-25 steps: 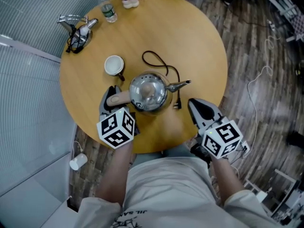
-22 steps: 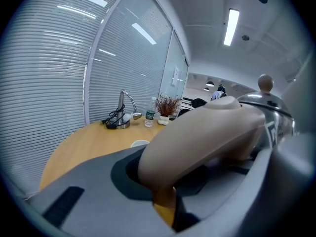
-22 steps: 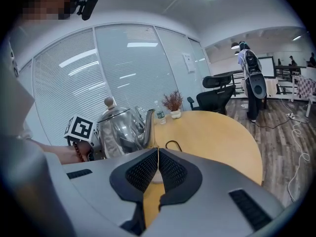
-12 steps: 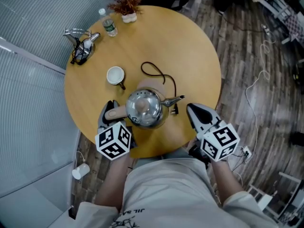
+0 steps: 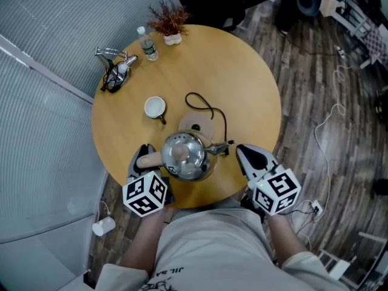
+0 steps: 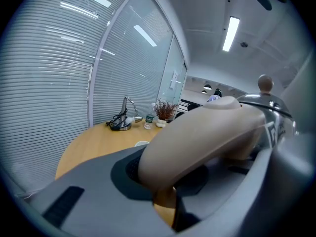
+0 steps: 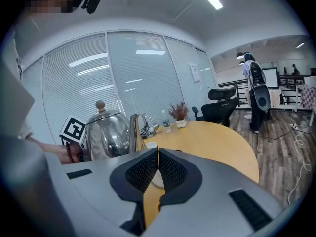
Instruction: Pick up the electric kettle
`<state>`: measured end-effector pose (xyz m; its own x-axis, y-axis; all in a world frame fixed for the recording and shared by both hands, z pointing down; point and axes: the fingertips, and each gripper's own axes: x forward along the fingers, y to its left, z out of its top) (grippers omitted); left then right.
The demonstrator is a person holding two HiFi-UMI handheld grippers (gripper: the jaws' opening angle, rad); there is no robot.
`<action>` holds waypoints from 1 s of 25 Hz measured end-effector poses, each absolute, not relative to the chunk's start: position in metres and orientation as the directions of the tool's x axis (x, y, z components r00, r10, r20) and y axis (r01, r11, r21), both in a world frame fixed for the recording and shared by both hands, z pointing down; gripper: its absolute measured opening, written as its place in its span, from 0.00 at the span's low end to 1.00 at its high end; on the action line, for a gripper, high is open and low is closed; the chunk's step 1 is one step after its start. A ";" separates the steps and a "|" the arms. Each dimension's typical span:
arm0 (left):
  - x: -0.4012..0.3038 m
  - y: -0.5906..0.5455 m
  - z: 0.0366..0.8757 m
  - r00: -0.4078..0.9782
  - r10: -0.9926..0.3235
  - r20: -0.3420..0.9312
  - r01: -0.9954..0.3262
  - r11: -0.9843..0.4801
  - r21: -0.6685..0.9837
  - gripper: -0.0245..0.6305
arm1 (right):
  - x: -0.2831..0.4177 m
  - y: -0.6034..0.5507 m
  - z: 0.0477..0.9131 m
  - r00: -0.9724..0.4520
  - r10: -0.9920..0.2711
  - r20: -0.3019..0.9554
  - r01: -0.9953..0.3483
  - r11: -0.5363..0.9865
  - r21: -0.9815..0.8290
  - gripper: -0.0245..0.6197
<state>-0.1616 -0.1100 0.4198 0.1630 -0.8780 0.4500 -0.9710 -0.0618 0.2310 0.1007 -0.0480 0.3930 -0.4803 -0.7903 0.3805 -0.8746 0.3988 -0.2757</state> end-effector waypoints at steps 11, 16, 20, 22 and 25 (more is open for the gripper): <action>-0.173 -0.085 0.408 0.166 -0.880 0.446 -0.971 -0.065 0.232 0.12 | 0.087 -0.038 0.387 -0.493 -0.783 0.378 -0.869 0.428 -0.247 0.09; -0.174 -0.082 0.407 0.175 -0.880 0.441 -0.967 -0.070 0.244 0.12 | 0.082 -0.038 0.385 -0.492 -0.782 0.382 -0.870 0.430 -0.241 0.09; -0.175 -0.082 0.404 0.182 -0.881 0.436 -0.965 -0.076 0.250 0.12 | 0.082 -0.040 0.381 -0.492 -0.786 0.374 -0.870 0.431 -0.237 0.09; -0.175 -0.082 0.404 0.189 -0.881 0.434 -0.964 -0.082 0.254 0.12 | 0.081 -0.039 0.380 -0.495 -0.786 0.370 -0.869 0.438 -0.232 0.09; -0.174 -0.082 0.405 0.195 -0.880 0.433 -0.963 -0.088 0.254 0.12 | 0.081 -0.038 0.382 -0.495 -0.786 0.370 -0.868 0.439 -0.230 0.09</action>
